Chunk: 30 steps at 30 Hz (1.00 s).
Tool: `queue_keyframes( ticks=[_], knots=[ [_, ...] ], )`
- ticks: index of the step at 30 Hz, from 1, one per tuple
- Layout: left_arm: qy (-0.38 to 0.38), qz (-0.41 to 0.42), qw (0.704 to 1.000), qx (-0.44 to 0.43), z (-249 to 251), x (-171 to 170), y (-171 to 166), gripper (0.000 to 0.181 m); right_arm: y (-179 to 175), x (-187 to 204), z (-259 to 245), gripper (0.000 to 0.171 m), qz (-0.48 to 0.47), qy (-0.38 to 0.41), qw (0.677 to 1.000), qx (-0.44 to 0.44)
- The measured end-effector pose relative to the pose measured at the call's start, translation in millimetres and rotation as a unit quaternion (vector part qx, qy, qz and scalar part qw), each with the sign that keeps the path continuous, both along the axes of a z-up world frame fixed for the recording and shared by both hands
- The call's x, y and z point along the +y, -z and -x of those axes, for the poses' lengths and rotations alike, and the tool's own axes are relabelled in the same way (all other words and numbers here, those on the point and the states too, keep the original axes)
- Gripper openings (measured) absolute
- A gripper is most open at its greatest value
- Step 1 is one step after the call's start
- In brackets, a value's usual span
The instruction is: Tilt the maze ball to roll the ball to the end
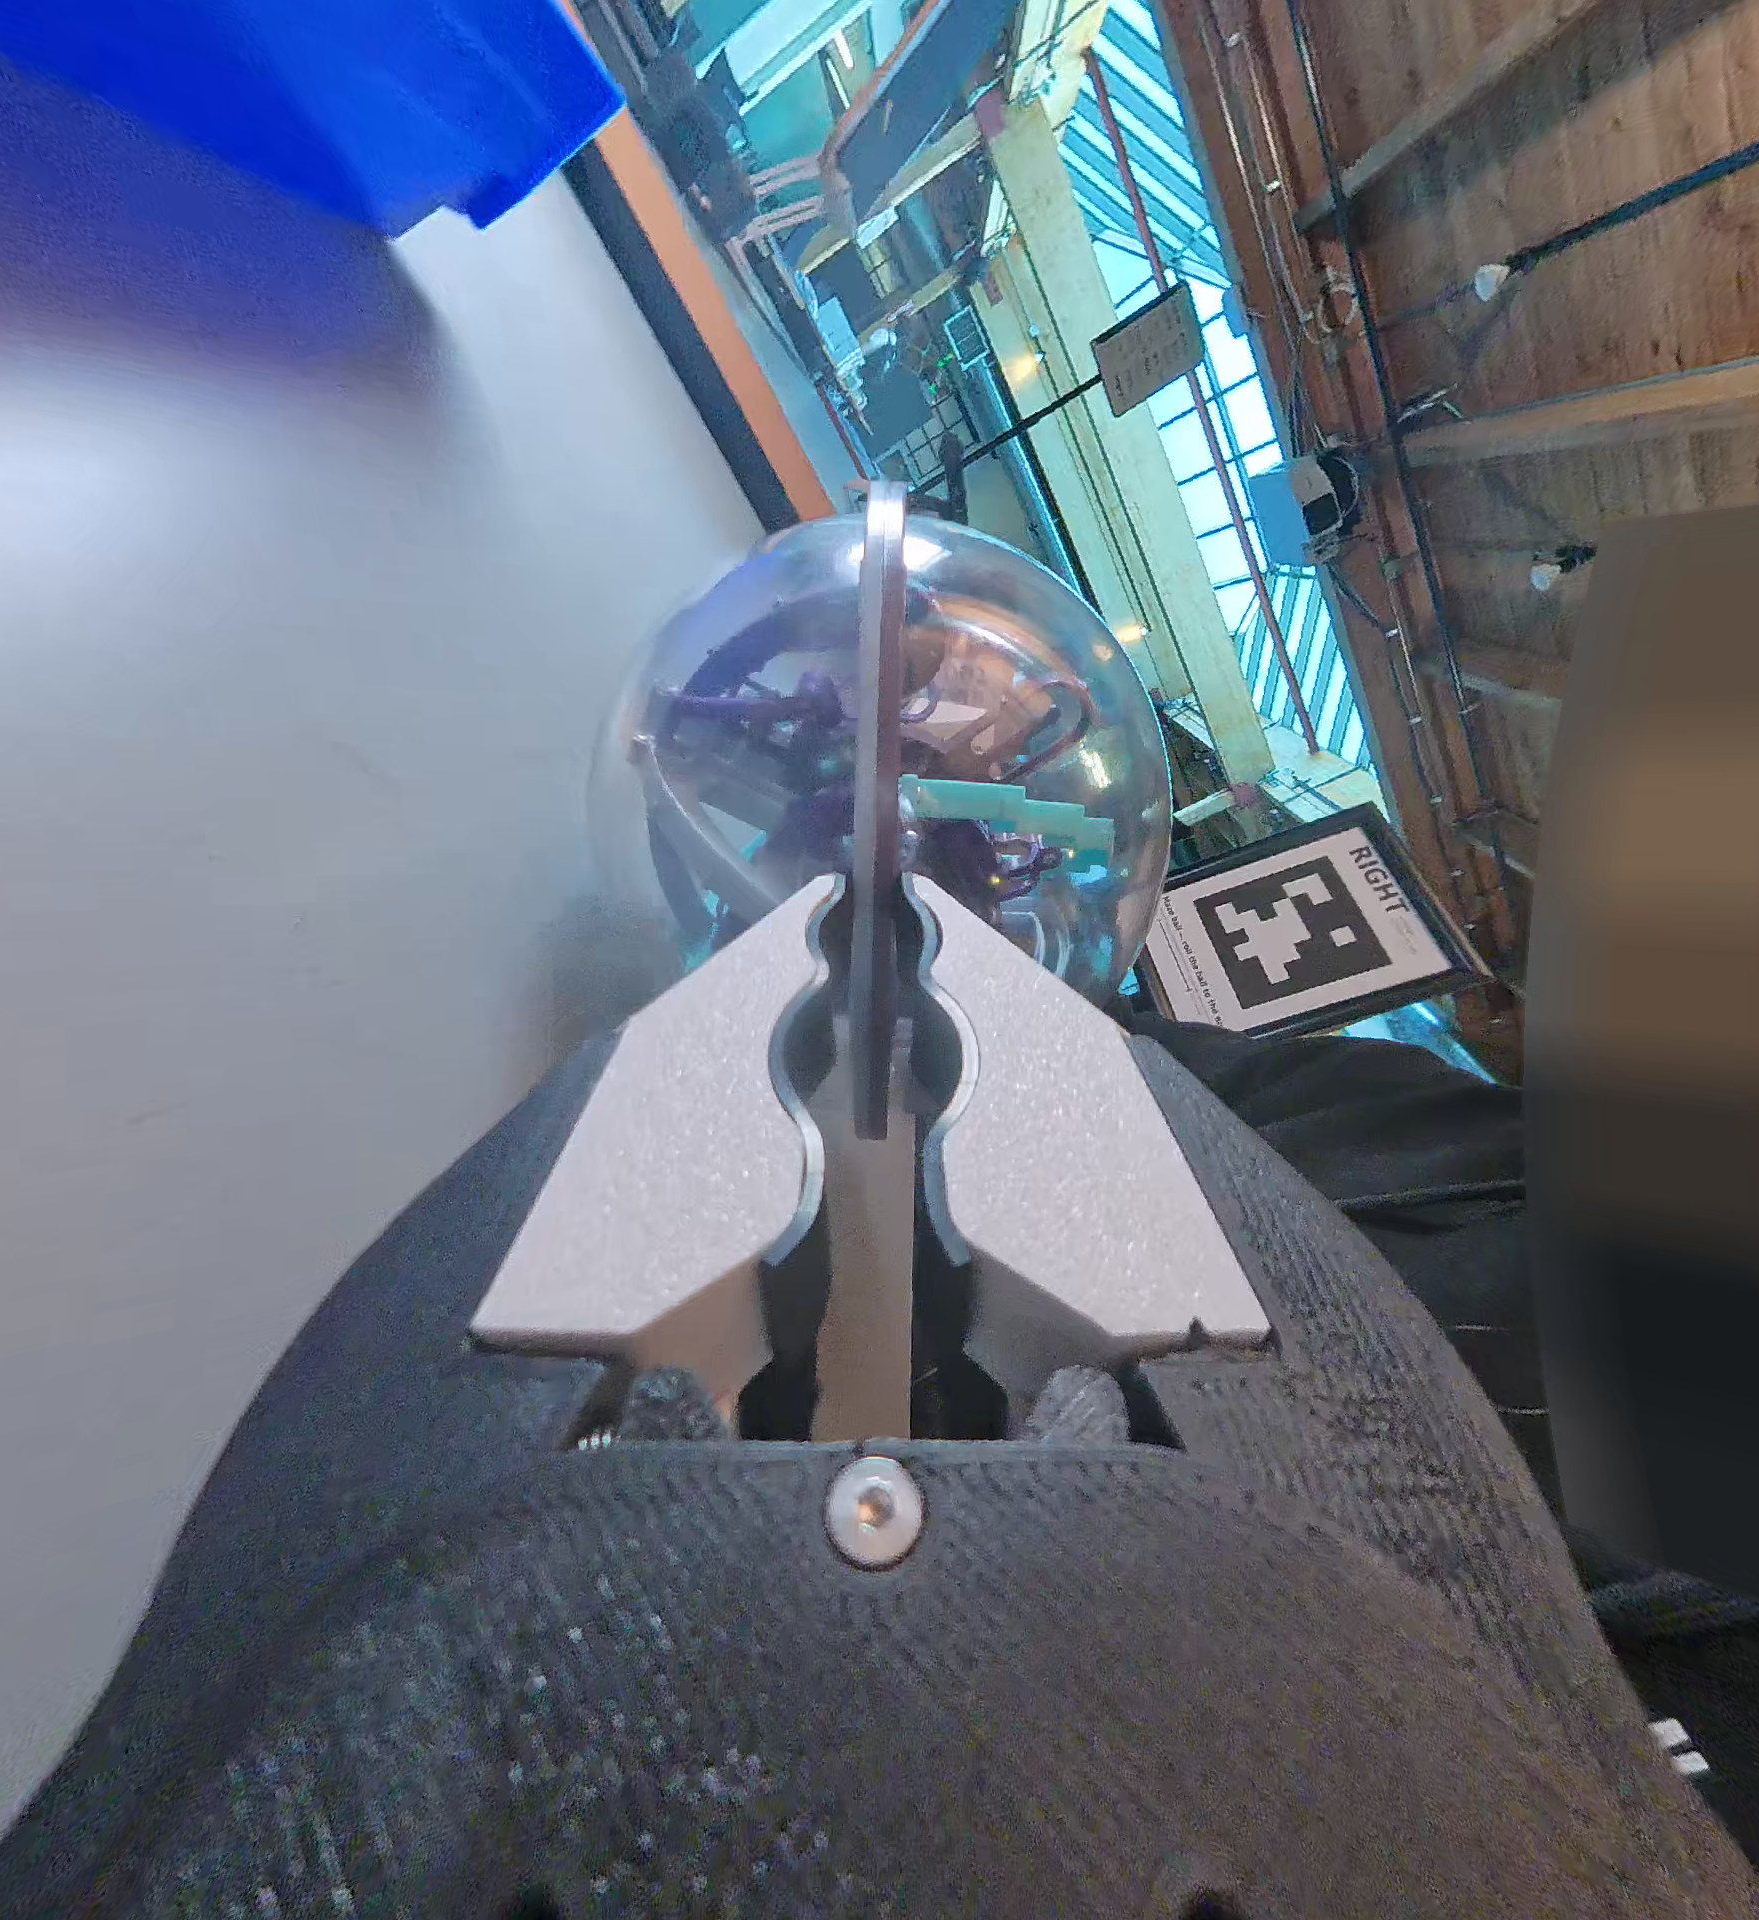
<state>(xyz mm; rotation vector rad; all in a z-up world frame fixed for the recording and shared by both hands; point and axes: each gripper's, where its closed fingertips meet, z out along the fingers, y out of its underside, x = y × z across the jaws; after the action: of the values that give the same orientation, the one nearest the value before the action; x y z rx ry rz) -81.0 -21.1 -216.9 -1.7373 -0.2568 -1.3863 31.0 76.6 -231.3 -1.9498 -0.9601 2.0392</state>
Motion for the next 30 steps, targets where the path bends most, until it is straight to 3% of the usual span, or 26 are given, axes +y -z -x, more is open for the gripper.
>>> queue_keyframes(
  ticks=[6, 10, 14, 17, 18, 20, 23, 26, 30],
  knots=[
    [0.006, 0.028, 0.999, -0.026, 7, 12, 6, 0.006, 2, 16, 9, 0.008, 0.003, 0.01, 1.0, -0.007],
    [-0.001, 0.04, 0.998, -0.047, 11, 18, 8, 0.006, -23, 19, 3, 0.055, -0.163, 0.028, 0.984, 0.062],
    [-0.008, 0.046, 0.997, -0.063, 15, 21, 9, 0.006, -39, -3, -4, 0.094, -0.44, 0.035, 0.891, 0.105],
    [-0.014, 0.032, 0.998, -0.055, 17, 24, 7, 0.006, -26, -25, 0, 0.107, -0.543, 0.001, 0.834, 0.093],
    [-0.013, 0.008, 0.999, -0.043, 18, 24, 2, 0.014, -21, -28, 3, 0.11, -0.559, -0.007, 0.824, 0.089],
    [0.002, -0.062, 0.998, -0.004, 19, 22, -14, 0.05, -15, -30, 8, 0.111, -0.571, -0.02, 0.816, 0.083],
    [-0.011, -0.16, 0.976, 0.148, 24, 25, -28, 0.103, -12, -28, 14, 0.111, -0.572, -0.028, 0.816, 0.079],
    [0.02, -0.247, 0.925, 0.287, 6, 28, -38, 0.123, -12, -29, 18, 0.107, -0.557, -0.046, 0.825, 0.082],
    [0.095, -0.301, 0.848, 0.425, -20, 37, -20, 0.13, -15, -25, 21, 0.105, -0.533, -0.056, 0.84, 0.087]
  ],
)
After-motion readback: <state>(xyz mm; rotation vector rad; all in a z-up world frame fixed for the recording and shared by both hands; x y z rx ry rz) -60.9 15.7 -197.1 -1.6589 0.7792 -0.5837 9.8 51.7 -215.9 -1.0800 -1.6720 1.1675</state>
